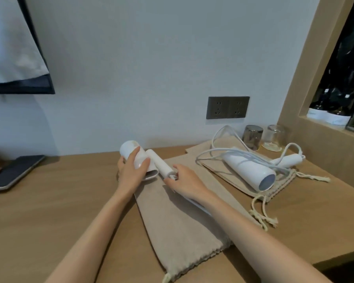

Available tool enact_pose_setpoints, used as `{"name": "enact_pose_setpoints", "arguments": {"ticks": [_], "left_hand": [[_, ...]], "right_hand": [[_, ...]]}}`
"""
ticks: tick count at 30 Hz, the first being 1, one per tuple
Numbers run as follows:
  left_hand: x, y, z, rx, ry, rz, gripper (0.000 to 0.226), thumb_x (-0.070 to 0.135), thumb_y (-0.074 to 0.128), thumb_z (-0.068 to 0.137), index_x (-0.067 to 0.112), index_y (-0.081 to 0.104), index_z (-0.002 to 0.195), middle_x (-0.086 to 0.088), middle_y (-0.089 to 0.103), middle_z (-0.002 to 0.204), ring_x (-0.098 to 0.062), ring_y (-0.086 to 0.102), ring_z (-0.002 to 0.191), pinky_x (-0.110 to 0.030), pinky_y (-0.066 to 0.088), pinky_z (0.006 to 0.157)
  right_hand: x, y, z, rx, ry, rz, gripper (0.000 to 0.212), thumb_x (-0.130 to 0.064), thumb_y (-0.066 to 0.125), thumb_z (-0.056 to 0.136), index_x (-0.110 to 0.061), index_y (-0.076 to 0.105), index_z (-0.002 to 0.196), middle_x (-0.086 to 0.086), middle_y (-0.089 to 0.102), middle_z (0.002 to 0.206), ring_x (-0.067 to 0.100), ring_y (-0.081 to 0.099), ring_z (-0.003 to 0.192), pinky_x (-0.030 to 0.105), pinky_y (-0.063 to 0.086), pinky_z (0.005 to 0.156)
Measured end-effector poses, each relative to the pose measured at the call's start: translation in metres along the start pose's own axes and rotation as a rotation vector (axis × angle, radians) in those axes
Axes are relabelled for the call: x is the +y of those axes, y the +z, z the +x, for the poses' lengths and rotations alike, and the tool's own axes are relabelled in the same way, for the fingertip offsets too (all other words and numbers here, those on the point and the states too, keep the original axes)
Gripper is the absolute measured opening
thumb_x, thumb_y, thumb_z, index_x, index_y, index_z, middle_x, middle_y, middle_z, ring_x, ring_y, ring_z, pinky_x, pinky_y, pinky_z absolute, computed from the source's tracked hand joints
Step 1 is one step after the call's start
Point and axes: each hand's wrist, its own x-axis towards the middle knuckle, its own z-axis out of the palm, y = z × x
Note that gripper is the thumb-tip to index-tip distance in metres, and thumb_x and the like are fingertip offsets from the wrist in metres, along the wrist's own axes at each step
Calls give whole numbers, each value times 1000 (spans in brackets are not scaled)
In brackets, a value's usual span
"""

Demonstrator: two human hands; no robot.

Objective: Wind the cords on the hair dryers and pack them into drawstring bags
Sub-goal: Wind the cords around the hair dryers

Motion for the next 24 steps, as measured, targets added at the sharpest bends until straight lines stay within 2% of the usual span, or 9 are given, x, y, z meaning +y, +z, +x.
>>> {"name": "enact_pose_setpoints", "arguments": {"ticks": [3,7,10,12,14,17,20,22,24], "left_hand": [[-4,-1,1,-7,-10,-29,76,64,49,64,44,41,137,-8,27,150,-25,40,130,-41,35,109],[-8,-2,2,-42,-1,-140,76,63,60,63,44,43,135,-3,45,139,-18,54,116,-41,45,101],[-7,-1,2,-53,16,-239,58,38,66,85,34,43,139,1,51,134,-13,56,112,-34,47,96],[-5,1,3,-50,-11,-337,58,30,63,90,29,38,142,3,49,134,-10,55,110,-26,46,90],[-2,-1,2,-35,-43,-473,67,25,63,90,26,30,147,-1,50,136,-11,55,112,-23,46,86],[-1,-10,3,-26,-84,-574,84,20,66,88,33,12,151,-7,56,132,-17,59,112,-32,49,90],[0,-15,-1,-48,-89,-611,90,17,68,87,39,7,150,-10,58,130,-22,60,113,-41,48,97],[3,-20,-1,-62,-100,-629,91,20,70,84,43,10,149,-7,59,129,-21,60,113,-43,47,98],[4,-26,0,-78,-84,-614,94,32,78,75,48,18,145,-2,60,128,-19,60,112,-44,47,98]], "right_hand": [[-1,8,16,12,-33,-130,35,-41,58,87,-11,55,105,9,61,103,28,58,89,38,48,69],[1,13,18,134,-112,-250,32,-39,49,95,-9,49,106,10,61,103,33,59,91,34,36,63],[6,9,15,229,-143,-209,26,-34,43,97,-10,45,106,11,61,101,35,59,88,36,35,61],[9,3,12,266,-193,-154,17,-29,42,98,-12,40,102,8,56,96,34,57,82,36,33,59],[11,-4,8,300,-276,-129,13,-25,42,99,-14,37,101,3,48,91,31,53,73,36,33,55],[13,-11,3,374,-434,-166,17,-24,39,99,-10,42,108,4,47,89,30,46,59,34,31,48],[16,-17,1,448,-545,-256,25,-27,36,96,-12,43,114,8,54,89,24,37,47,28,23,41],[17,-19,1,502,-602,-245,28,-30,37,95,-15,39,119,9,55,87,26,46,46,27,25,37],[18,-23,2,581,-653,-145,33,-40,38,97,-16,39,120,10,58,88,26,55,52,29,37,35]]}}
